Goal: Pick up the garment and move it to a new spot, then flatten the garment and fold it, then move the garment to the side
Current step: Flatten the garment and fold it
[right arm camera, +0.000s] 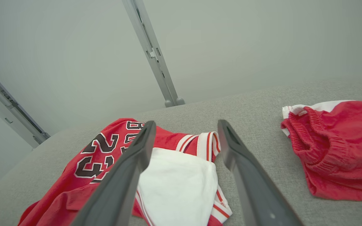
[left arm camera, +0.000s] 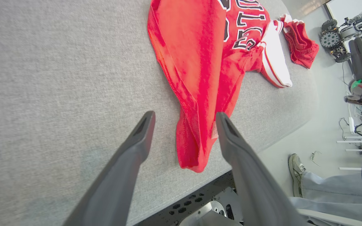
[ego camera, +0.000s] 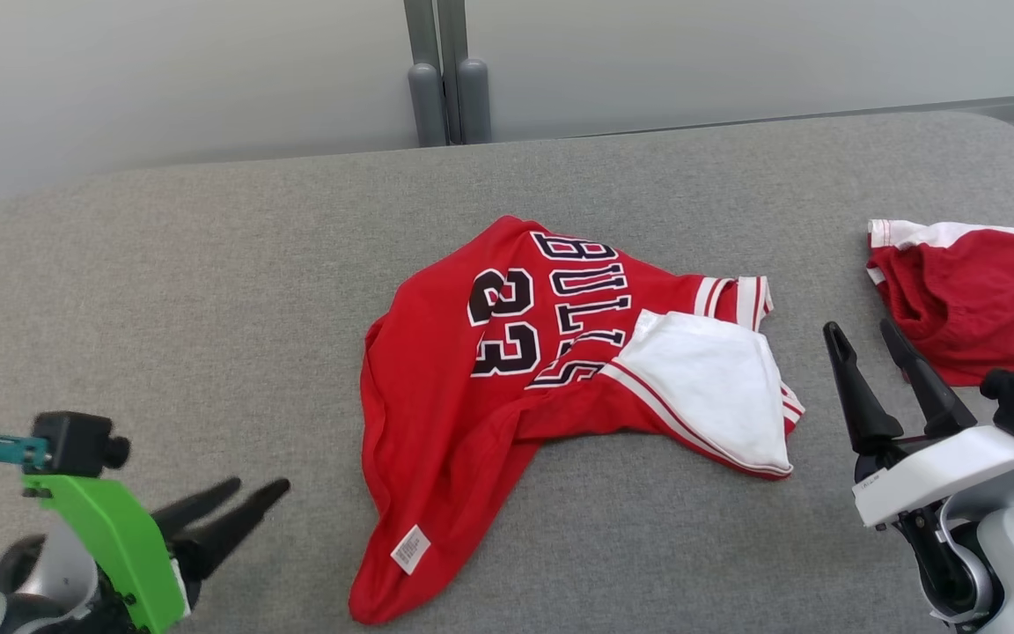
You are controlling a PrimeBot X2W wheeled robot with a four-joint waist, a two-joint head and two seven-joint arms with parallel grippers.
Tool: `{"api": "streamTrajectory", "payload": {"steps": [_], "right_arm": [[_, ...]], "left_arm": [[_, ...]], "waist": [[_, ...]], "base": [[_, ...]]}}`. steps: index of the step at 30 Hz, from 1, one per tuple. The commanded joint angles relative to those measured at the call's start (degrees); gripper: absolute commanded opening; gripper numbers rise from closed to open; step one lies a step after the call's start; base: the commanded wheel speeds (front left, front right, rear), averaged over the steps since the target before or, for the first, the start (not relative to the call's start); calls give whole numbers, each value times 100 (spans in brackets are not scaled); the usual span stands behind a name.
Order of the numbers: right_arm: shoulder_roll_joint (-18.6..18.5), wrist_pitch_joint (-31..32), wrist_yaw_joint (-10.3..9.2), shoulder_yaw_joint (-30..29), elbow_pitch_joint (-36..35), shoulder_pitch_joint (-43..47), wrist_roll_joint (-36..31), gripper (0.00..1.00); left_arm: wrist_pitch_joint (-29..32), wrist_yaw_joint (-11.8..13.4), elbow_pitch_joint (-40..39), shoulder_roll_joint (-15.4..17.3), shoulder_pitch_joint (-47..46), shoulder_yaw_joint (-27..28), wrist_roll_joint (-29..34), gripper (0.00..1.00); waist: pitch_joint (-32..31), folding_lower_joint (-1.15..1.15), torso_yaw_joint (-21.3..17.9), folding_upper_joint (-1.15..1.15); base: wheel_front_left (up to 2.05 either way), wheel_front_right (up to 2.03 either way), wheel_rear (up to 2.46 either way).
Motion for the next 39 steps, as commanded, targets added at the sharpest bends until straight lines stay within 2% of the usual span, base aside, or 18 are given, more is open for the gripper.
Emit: {"api": "streamTrajectory", "payload": {"steps": [1,6,11,14,19,25,29,34,35,36,37,38,39], "right_arm": [[10,-36,-2,-21,-33,115,-47,100],[58,-63,-2,-53,-41,169,-82,100],[66,17,-2,-53,77,199,-74,100],[53,130,-2,-63,183,210,-35,100],[15,797,-2,114,590,20,141,100],[44,1708,-2,380,1088,-292,467,100],[151,1953,-2,286,1447,-495,539,100],[315,1976,-2,103,1815,-705,518,100],[348,1950,-2,85,1861,-737,520,84],[366,1913,-2,69,1891,-760,514,72],[371,1847,-2,57,1898,-785,497,48],[380,1764,-2,49,1886,-809,475,36],[389,1686,-2,44,1863,-825,464,20]], "left_arm": [[-372,52,-80,78,-63,167,324,100],[-1642,532,-306,-195,109,425,1304,100],[-2930,1060,-305,-795,277,385,2196,100],[-3540,1233,-196,-1205,328,336,2425,100],[-4099,1168,156,-1588,336,169,2644,100],[-4157,1073,491,-1710,39,-89,2808,100],[-4172,1023,646,-1772,-51,-150,2787,100],[-4168,989,772,-1811,-132,-201,2788,100],[-4162,980,797,-1807,-144,-210,2790,100],[-4161,974,816,-1800,-157,-214,2791,100],[-4163,976,832,-1795,-168,-218,2792,100],[-4162,975,846,-1791,-182,-224,2794,100],[-4161,973,854,-1786,-190,-225,2794,100]], "waist": [[6,0,-12,0],[82,0,-35,0],[115,0,-24,0],[108,0,30,0],[109,0,123,0],[189,0,317,0],[250,0,419,0],[305,0,499,0],[310,0,509,0],[317,0,517,0],[324,0,523,0],[328,0,531,0],[331,0,535,0]], "base": [[0,0,0],[0,0,0],[0,0,0],[0,0,0],[0,0,0],[0,0,0],[0,0,0],[0,0,0],[0,0,0],[0,0,0],[0,0,0],[0,0,0],[0,0,0]]}}
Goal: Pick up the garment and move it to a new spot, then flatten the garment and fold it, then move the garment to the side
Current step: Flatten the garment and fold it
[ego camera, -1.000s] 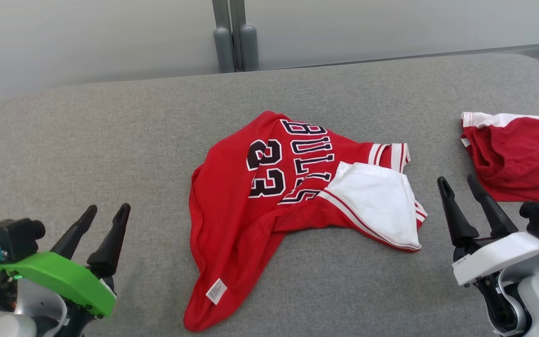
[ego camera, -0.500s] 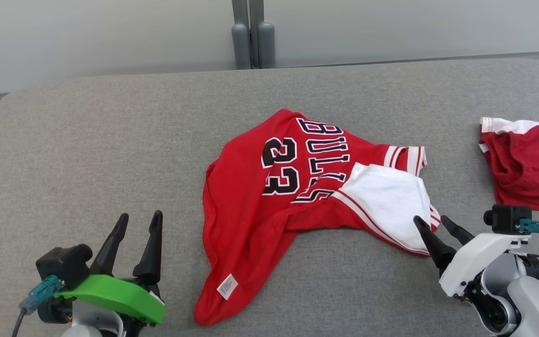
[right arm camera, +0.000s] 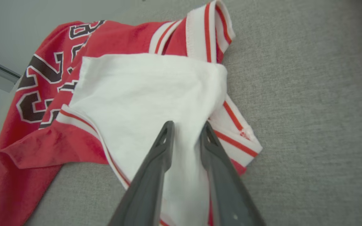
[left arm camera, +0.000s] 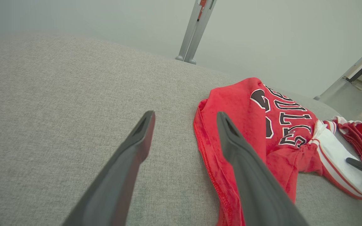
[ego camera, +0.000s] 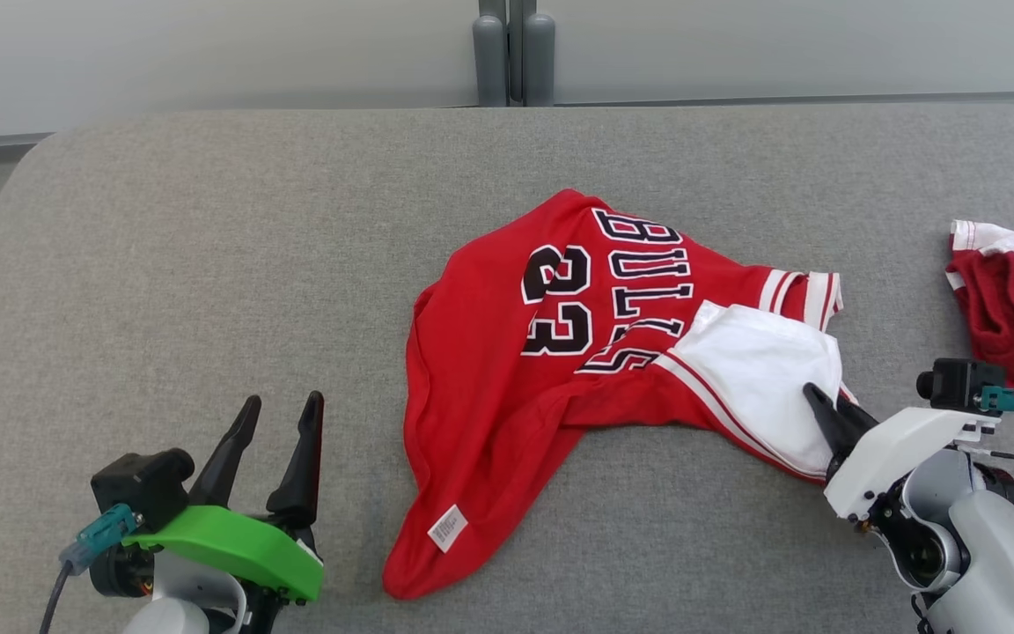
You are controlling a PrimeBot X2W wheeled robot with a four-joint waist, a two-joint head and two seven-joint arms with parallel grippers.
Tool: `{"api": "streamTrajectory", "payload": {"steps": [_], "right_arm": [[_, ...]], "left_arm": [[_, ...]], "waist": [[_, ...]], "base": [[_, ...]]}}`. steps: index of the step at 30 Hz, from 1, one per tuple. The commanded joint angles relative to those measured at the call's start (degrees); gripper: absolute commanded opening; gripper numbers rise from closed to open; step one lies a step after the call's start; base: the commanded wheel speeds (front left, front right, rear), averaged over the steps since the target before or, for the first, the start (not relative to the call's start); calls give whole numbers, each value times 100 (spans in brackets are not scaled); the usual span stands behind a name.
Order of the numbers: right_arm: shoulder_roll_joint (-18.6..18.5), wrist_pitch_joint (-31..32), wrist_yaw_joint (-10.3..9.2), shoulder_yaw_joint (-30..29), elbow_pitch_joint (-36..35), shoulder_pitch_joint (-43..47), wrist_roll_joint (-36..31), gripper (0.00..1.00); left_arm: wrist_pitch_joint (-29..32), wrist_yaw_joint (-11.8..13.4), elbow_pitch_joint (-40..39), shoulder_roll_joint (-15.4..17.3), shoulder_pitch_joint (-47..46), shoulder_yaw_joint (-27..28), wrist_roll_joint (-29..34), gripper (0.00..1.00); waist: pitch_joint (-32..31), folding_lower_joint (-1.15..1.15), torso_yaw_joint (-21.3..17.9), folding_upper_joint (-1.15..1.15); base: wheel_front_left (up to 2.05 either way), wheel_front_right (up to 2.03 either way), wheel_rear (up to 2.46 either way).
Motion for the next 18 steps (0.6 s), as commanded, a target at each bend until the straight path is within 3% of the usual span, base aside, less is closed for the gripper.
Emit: {"api": "streamTrajectory", "payload": {"steps": [1,9,12,18], "right_arm": [[6,-141,-2,-18,-44,-68,-52,0],[-101,-947,-2,258,-708,113,114,0],[-342,-1044,-2,755,-1302,286,373,0],[-1242,-657,0,1693,-2191,705,801,0]], "left_arm": [[-7,-15,23,23,-107,-2,2,100],[-3,-5,116,-26,-40,-54,-46,100],[-17,-18,158,-26,-16,-57,-71,100],[-28,-30,225,-25,24,-50,-120,100]], "waist": [[4,0,9,0],[-43,0,-42,0],[-77,0,-71,0],[-111,0,-132,0]], "base": [[0,0,0],[0,0,0],[0,0,0],[0,0,0]]}}
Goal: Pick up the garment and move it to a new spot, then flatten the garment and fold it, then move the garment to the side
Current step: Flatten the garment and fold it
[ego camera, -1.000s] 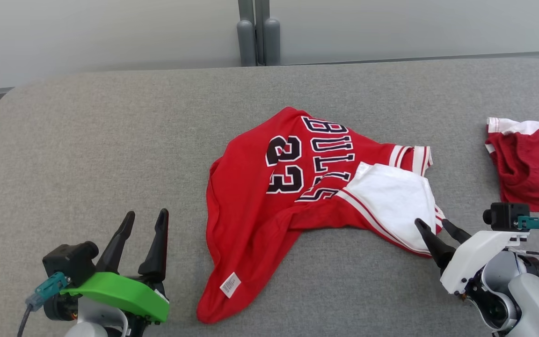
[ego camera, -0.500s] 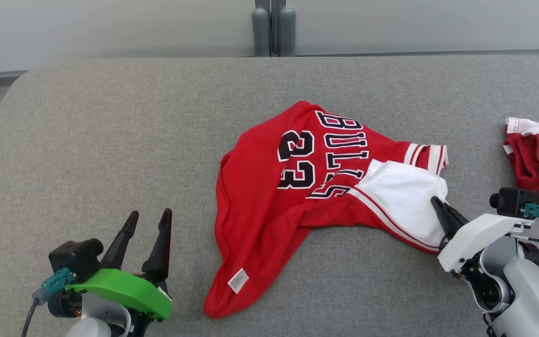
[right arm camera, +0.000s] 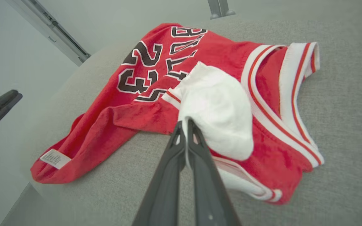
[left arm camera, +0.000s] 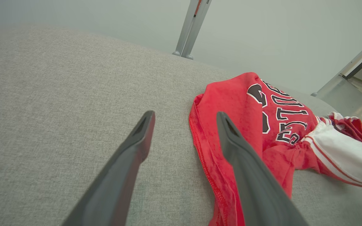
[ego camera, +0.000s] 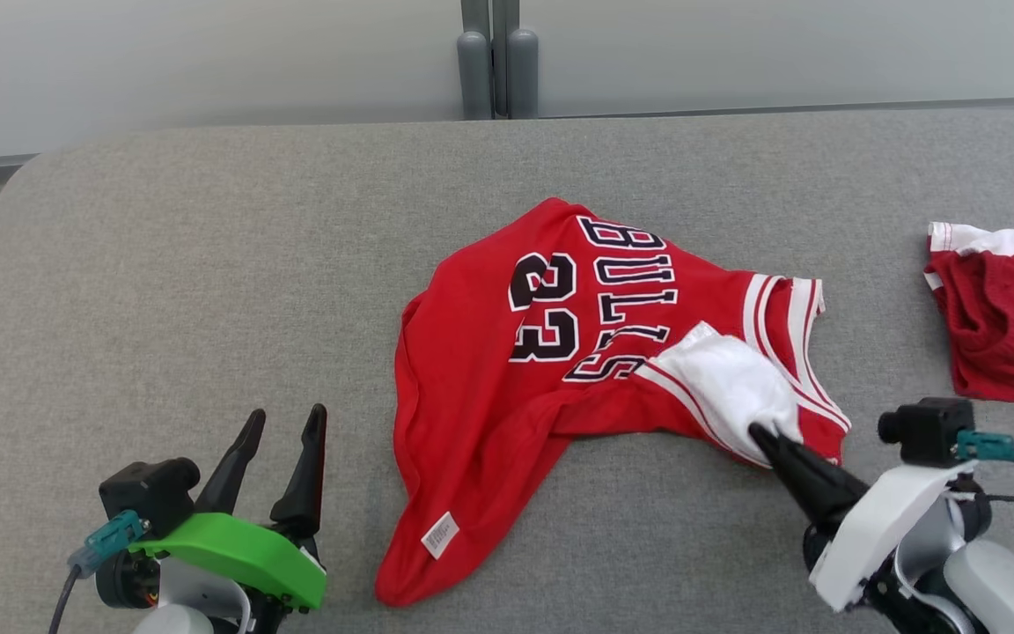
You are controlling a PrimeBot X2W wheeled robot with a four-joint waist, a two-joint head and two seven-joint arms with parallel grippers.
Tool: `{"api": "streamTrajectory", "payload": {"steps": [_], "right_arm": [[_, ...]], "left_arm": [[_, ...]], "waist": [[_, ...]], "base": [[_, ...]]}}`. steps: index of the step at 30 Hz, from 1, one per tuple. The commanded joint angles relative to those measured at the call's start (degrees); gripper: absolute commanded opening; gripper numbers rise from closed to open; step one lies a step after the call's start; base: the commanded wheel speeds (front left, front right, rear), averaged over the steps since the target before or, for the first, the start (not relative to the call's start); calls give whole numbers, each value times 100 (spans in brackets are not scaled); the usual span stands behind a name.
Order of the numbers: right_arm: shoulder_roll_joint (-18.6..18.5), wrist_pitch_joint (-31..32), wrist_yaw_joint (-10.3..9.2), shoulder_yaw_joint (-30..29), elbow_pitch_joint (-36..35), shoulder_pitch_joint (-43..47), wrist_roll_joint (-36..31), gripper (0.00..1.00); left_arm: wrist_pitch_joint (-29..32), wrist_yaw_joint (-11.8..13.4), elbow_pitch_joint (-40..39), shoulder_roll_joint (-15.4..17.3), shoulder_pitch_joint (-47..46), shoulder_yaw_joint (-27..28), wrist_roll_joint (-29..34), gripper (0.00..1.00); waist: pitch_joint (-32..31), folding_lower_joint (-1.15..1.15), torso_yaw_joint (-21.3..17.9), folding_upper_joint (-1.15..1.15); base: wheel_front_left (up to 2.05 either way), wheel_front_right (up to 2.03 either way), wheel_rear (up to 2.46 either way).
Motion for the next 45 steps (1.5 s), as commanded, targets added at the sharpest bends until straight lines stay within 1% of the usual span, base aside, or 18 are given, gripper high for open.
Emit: {"api": "streamTrajectory", "payload": {"steps": [1,7,10,11,12,13,18,21,24,26,29,32,37,41,42,43,44,45], "right_arm": [[-157,139,1,223,-201,98,93,0],[-1157,789,1,1532,-1008,113,163,0],[-1604,1054,-3,1995,-994,-52,-31,0],[-1664,1088,-2,2055,-939,-91,-80,10],[-1715,1094,-2,2066,-844,-137,-115,61],[-1730,1055,-2,2049,-763,-165,-116,100],[-1671,706,-2,1755,-539,-232,49,100],[-1689,524,0,1572,-688,-185,284,100],[-1855,266,-3,1216,-763,-133,446,100],[-1839,77,-3,914,-613,-81,484,100],[-1635,-98,-2,439,-75,14,510,100],[-1217,-51,1,202,432,-30,591,100],[-668,353,0,185,1181,-216,712,100],[-370,706,1,263,1657,-341,726,100],[-332,813,1,314,1754,-347,720,75],[-320,865,1,355,1802,-362,685,46],[-301,857,0,375,1835,-383,655,4],[-290,843,1,376,1858,-403,651,0]], "left_arm": [[-5,-28,27,-2,25,8,-55,100],[-21,-47,91,-27,-6,-17,-94,100],[5,-50,134,-34,-28,-38,-104,100],[6,-47,149,-39,-31,-42,-107,100],[5,-49,165,-46,-32,-50,-106,100],[5,-52,175,-51,-37,-59,-103,100],[10,-71,226,-73,-33,-114,-113,100],[24,-64,244,-48,-3,-118,-121,100],[19,-36,239,-28,13,-114,-130,100],[16,-17,229,-30,17,-115,-132,100],[16,-10,216,-41,8,-132,-133,100],[33,-16,218,-49,-57,-160,-110,100],[39,-40,233,-23,-148,-183,-79,100],[45,-50,259,-23,-182,-198,-75,100],[42,-52,263,-25,-191,-204,-75,100],[40,-52,266,-26,-194,-208,-74,100],[35,-54,274,-25,-192,-212,-77,100],[29,-56,283,-23,-188,-211,-82,100]], "waist": [[2,0,-24,0],[31,0,-107,0],[47,0,-144,0],[49,0,-153,0],[51,0,-161,0],[53,0,-164,0],[23,0,-142,0],[-2,0,-115,0],[-14,0,-97,0],[-11,0,-93,0],[11,0,-89,0],[54,0,-64,0],[141,0,-7,0],[180,0,60,0],[185,0,81,0],[188,0,95,0],[190,0,111,0],[192,0,122,0]], "base": [[0,0,0],[0,0,0],[0,0,0],[0,0,0],[0,0,0],[0,0,0],[0,0,0],[0,0,0],[0,0,0],[0,0,0],[0,0,0],[0,0,0],[0,0,0],[0,0,0],[0,0,0],[0,0,0],[0,0,0],[0,0,0]]}}
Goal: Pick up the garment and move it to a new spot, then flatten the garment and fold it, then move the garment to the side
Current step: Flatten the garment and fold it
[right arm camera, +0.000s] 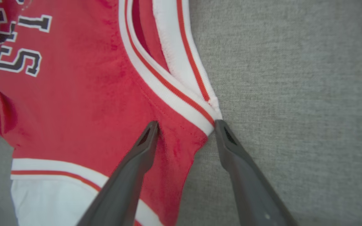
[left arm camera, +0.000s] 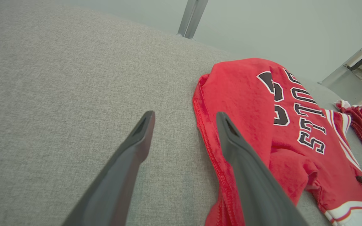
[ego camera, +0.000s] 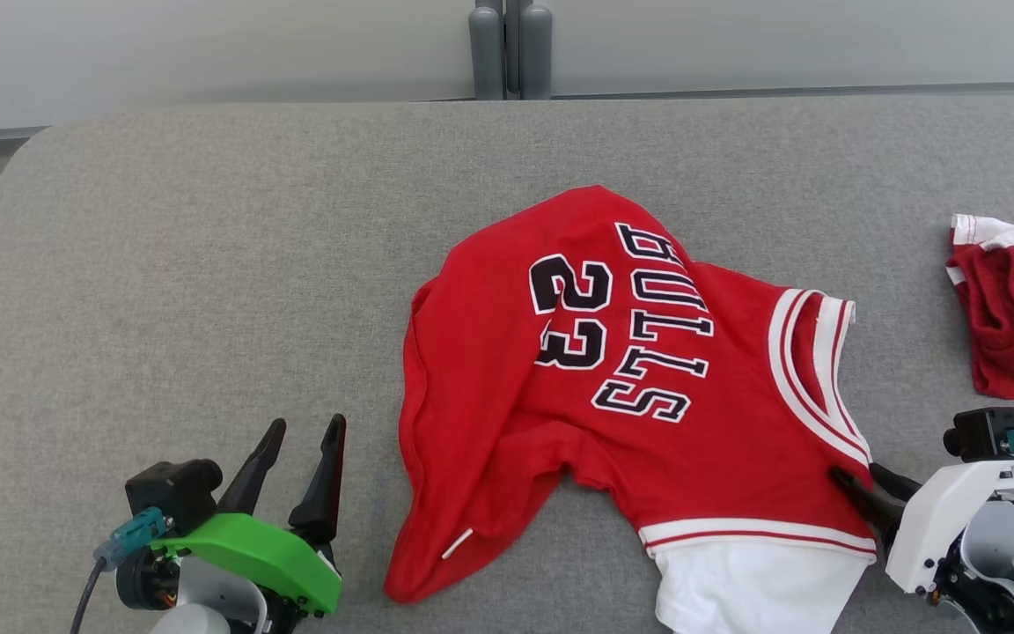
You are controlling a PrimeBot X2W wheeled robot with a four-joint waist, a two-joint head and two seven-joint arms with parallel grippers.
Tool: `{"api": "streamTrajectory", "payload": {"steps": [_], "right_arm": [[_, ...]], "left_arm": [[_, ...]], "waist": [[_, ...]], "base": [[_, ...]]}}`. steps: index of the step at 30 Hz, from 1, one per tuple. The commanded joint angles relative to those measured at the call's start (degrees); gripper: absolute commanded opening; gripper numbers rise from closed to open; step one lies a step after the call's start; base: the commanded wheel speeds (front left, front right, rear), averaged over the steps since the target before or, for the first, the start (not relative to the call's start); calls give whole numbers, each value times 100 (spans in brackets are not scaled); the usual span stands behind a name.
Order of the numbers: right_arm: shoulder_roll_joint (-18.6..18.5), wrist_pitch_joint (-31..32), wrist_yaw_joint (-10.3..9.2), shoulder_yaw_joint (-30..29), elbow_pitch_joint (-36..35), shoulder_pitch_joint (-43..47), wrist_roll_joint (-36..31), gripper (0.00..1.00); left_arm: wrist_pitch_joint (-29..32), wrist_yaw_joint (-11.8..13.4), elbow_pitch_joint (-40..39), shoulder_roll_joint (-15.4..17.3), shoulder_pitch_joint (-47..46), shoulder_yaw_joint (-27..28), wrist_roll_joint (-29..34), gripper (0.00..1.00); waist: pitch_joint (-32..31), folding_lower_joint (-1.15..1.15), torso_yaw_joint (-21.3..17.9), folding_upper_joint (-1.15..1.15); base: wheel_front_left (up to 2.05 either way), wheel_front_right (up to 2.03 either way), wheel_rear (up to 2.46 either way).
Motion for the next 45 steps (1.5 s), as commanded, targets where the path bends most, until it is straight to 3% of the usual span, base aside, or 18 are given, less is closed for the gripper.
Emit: {"api": "streamTrajectory", "payload": {"steps": [1,6,11,20,24,25,27,35,45], "right_arm": [[62,10,1,77,62,-48,-65,0],[-67,-323,-1,-68,11,-409,-245,0],[-159,-279,-2,-133,200,-862,-207,0],[-511,-364,-2,-361,1095,-1695,-341,0],[-466,-430,-2,-367,1480,-1919,-389,0],[-441,-420,-2,-347,1557,-1960,-395,26],[-400,-542,-2,-313,1693,-2053,-474,100],[-125,-1397,-2,-257,1522,-1984,-726,100],[301,-2151,-1,-617,388,-1586,-1143,100]], "left_arm": [[-26,-18,15,38,-71,11,-11,100],[-49,-1,-8,45,-100,-3,-1,100],[-28,-15,-54,32,-201,-65,65,100],[4,20,-84,35,-408,-113,139,100],[-27,19,-50,26,-436,-114,137,100],[-33,23,-40,27,-436,-113,132,100],[-31,25,-8,27,-437,-113,116,100],[69,50,97,120,-513,-126,120,100],[777,96,703,90,-1536,-183,114,100]], "waist": [[7,0,28,0],[81,0,51,0],[221,0,116,0],[549,0,361,0],[583,0,404,0],[574,0,401,0],[508,0,374,0],[48,0,15,0],[169,0,-596,0]], "base": [[0,0,0],[0,0,0],[0,0,0],[0,0,0],[0,0,0],[0,0,0],[0,0,0],[0,0,0],[0,0,0]]}}
